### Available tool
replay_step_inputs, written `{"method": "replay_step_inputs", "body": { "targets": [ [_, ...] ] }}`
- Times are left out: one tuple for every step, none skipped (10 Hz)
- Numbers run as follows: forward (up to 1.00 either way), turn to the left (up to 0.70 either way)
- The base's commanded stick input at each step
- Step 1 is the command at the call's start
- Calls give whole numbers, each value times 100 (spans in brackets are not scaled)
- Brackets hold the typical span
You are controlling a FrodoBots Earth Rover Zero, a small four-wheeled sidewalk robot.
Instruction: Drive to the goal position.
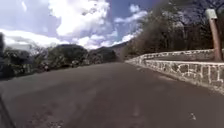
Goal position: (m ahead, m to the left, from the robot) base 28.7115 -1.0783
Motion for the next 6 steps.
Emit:
{"method": "replay_step_inputs", "body": {
  "targets": [
    [70, 0],
    [70, 0],
    [70, 0],
    [70, 0],
    [70, 0],
    [70, 0]
  ]
}}
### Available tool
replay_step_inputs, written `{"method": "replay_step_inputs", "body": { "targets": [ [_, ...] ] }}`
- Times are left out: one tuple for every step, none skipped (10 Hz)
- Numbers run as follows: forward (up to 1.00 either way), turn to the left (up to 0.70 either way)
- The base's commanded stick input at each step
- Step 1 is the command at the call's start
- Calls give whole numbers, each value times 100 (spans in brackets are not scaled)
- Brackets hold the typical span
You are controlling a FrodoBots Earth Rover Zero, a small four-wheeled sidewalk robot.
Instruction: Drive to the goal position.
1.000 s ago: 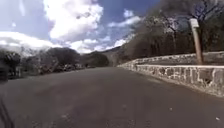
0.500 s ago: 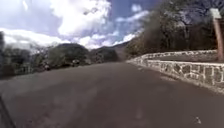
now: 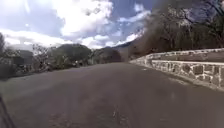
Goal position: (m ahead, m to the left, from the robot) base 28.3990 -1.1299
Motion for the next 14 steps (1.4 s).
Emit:
{"method": "replay_step_inputs", "body": {
  "targets": [
    [70, 0],
    [70, 0],
    [70, 0],
    [70, 0],
    [70, 0],
    [70, -27],
    [70, -27],
    [70, -27],
    [70, 0],
    [70, 0],
    [70, 0],
    [70, 0],
    [70, 0],
    [70, 0]
  ]
}}
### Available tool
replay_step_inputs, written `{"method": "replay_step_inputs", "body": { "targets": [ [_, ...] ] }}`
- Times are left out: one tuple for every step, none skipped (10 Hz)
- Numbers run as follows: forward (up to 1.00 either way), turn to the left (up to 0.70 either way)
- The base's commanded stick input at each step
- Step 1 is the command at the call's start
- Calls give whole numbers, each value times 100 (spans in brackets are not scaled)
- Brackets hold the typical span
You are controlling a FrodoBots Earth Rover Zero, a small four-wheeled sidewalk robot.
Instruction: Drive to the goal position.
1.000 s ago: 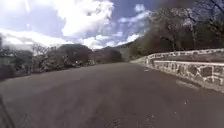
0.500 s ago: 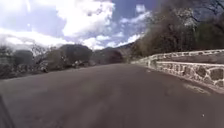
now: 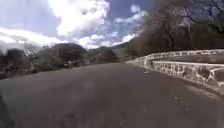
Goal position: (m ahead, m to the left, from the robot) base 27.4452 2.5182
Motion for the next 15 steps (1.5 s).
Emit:
{"method": "replay_step_inputs", "body": {
  "targets": [
    [70, 0],
    [70, 0],
    [70, 0],
    [70, 0],
    [70, 0],
    [70, -2],
    [70, -14],
    [70, -25],
    [70, 0],
    [70, 0],
    [70, 0],
    [70, 0],
    [70, 0],
    [70, 0],
    [70, 0]
  ]
}}
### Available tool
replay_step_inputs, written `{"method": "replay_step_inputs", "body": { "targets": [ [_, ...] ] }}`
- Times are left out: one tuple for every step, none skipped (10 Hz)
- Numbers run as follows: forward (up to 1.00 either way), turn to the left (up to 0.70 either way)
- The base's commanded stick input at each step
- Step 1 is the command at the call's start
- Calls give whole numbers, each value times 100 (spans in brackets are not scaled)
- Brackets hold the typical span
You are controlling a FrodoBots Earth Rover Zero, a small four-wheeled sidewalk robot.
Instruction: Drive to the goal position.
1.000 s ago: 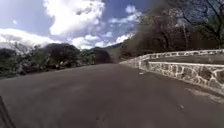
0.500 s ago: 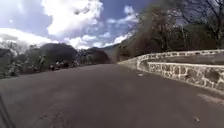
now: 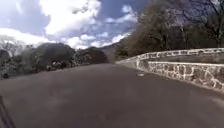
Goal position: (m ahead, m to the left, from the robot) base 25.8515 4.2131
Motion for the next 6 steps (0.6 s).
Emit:
{"method": "replay_step_inputs", "body": {
  "targets": [
    [70, 0],
    [70, 0],
    [70, 0],
    [70, 0],
    [70, 0],
    [70, 0]
  ]
}}
